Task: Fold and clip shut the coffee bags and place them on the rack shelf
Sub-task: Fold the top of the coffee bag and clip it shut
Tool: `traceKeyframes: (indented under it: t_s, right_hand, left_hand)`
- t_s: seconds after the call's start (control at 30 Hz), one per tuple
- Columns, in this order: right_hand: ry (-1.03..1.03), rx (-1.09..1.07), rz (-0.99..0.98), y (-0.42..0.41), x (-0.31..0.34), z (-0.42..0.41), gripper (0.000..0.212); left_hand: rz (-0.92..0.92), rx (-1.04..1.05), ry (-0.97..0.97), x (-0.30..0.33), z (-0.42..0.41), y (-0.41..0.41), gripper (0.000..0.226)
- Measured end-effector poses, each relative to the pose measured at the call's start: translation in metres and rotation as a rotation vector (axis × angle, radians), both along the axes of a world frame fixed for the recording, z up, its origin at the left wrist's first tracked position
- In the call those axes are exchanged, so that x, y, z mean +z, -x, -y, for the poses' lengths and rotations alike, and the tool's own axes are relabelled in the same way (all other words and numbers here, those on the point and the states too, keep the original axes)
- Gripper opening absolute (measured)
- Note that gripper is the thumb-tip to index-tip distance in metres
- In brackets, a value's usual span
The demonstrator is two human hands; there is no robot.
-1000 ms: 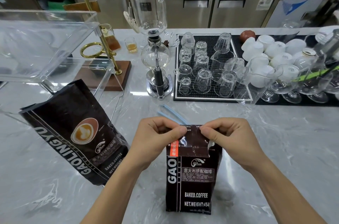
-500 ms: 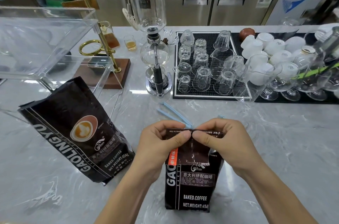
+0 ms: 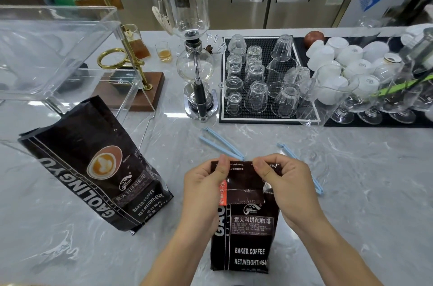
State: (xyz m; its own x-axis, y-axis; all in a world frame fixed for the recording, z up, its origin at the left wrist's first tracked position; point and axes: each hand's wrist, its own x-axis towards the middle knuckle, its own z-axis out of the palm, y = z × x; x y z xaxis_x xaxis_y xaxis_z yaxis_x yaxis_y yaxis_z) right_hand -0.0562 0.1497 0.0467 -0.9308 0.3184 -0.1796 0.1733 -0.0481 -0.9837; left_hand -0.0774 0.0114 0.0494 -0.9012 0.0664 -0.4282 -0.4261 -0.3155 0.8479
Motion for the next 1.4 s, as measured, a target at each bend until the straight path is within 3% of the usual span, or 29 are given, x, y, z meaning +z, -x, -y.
traceKeyframes:
  t_s: [0.43, 0.73, 0.9, 1.07, 1.23, 1.4]
  right_hand:
    - [-0.214, -0.053, -0.033, -0.006, -0.008, 0.007, 0.044]
    - [-0.114, 0.027, -0.038, -0.004, -0.001, 0.006, 0.032]
    - [-0.096, 0.052, -0.019, -0.004, 0.003, 0.007, 0.01]
    - [-0.101, 0.003, -0.042, -0.005, 0.003, 0.009, 0.012]
    - [-0.043, 0.011, -0.008, -0.007, 0.003, 0.009, 0.018]
    - [-0.016, 0.011, 0.01, -0.008, -0.002, 0.007, 0.018]
  left_hand:
    - [-0.068, 0.058, -0.001, -0.009, 0.004, -0.003, 0.046]
    - [-0.095, 0.019, 0.001, -0.007, 0.007, -0.005, 0.026]
    - [-0.103, -0.029, -0.001, -0.004, 0.01, -0.005, 0.016]
    - [-0.048, -0.171, -0.007, -0.003, 0.011, -0.006, 0.032]
    - [-0.055, -0.249, 0.013, -0.003, 0.013, -0.007, 0.018]
    - [-0.058, -0.24, 0.021, -0.005, 0.009, -0.007, 0.019]
